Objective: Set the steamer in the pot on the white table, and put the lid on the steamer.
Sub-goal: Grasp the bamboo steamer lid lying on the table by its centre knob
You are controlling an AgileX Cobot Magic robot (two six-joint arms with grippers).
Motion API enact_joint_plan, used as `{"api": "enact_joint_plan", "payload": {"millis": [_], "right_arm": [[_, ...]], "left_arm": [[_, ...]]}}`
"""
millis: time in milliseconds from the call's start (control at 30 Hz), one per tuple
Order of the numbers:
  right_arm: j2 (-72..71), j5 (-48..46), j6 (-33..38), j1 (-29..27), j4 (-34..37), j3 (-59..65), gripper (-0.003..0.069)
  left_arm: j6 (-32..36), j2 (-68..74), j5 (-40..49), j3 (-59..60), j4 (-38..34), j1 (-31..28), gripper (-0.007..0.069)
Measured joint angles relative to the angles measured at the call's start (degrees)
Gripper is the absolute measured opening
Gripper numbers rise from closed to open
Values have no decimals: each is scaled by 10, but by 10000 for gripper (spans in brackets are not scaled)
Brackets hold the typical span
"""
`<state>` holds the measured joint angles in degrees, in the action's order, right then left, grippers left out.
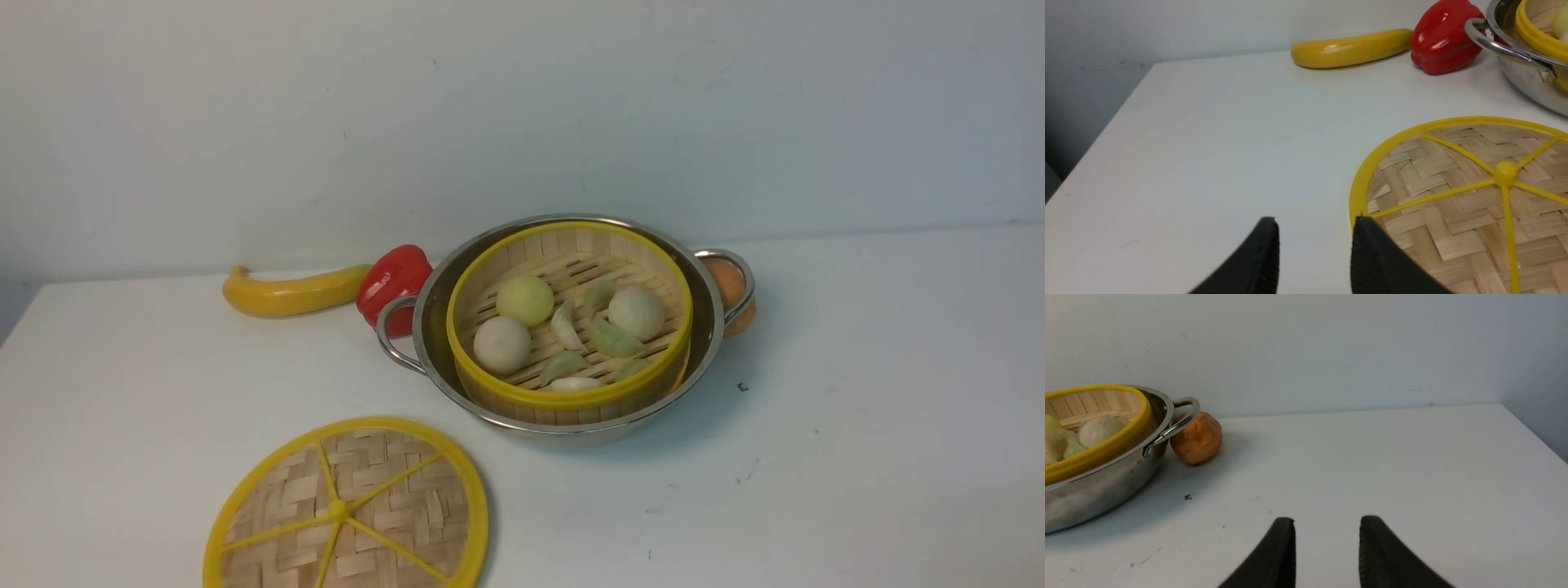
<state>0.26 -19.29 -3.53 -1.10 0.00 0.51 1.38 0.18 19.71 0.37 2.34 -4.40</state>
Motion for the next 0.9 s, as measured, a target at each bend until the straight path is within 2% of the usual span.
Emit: {"api": "enact_joint_plan", "payload": {"millis": [300, 500, 667, 733, 800, 900], "right_arm": [[0, 0, 0, 0, 0, 0, 241], [0, 0, 0, 0, 0, 0, 241], [0, 0, 0, 0, 0, 0, 241], [0, 0, 0, 0, 0, 0, 241], [0, 0, 0, 0, 0, 0, 241], [0, 0, 0, 0, 0, 0, 241]], "left_arm": [[0, 0, 0, 0, 0, 0, 242], [-6, 0, -47, 0, -73, 0, 242], [-39, 0, -157, 0, -205, 0, 242], [-42, 0, -191, 0, -223, 0, 242], [-60, 0, -268, 0, -254, 0, 242], [-101, 0, -311, 0, -279, 0, 242]]}}
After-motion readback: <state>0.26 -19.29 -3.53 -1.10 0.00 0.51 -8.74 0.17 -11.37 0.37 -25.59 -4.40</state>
